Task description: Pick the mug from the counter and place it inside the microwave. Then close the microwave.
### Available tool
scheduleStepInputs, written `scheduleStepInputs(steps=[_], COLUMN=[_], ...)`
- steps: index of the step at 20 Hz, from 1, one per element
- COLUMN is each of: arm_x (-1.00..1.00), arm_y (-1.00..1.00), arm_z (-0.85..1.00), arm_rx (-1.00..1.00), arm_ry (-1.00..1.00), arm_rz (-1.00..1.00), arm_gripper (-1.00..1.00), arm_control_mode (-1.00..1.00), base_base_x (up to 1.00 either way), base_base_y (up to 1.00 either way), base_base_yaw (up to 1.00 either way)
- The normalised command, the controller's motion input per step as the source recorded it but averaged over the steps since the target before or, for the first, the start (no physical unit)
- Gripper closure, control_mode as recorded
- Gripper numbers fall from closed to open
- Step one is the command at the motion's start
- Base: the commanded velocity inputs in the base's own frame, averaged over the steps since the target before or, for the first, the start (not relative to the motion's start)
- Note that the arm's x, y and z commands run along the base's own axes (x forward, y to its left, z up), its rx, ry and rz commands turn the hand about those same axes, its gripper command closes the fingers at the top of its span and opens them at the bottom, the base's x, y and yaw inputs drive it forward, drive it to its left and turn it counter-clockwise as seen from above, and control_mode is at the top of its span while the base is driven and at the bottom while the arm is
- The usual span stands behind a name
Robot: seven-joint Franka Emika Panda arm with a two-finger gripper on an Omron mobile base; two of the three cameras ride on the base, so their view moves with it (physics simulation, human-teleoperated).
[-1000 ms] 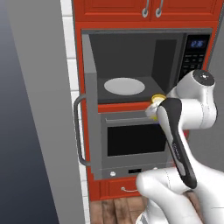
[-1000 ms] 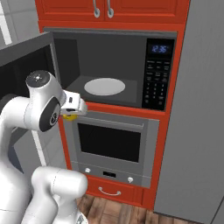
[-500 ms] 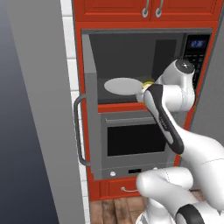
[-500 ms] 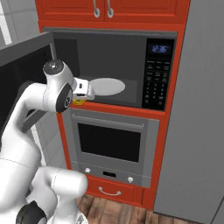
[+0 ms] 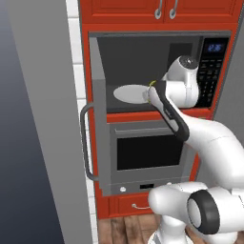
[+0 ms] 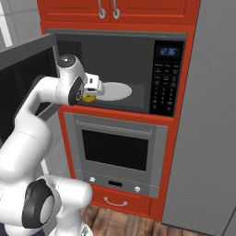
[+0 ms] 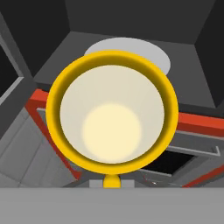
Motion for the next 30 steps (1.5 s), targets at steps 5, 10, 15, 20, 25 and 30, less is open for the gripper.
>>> scheduleStepInputs(steps=[5,10,15,20,25,30], arm_x=[0.56,0.57,0.43,0.37,0.46,0.50], arm_y=[0.00,0.00,0.00,0.00,0.00,0.00], arm_z=[-0.13,-0.24,-0.14,-0.13,-0.02,-0.03], arm_rx=[0.00,0.00,-0.01,-0.01,0.00,0.00], arm_ry=[0.00,0.00,0.01,0.04,0.05,0.03], arm_rz=[0.00,0.00,0.00,0.00,0.00,0.00], arm_gripper=[1.00,1.00,1.00,1.00,1.00,1.00], arm_control_mode=[-1.00,-1.00,-1.00,-1.00,-1.00,-1.00], base_base_x=[0.00,0.00,0.00,0.00,0.00,0.00], base_base_y=[0.00,0.00,0.00,0.00,0.00,0.00], base_base_yaw=[0.00,0.00,0.00,0.00,0.00,0.00])
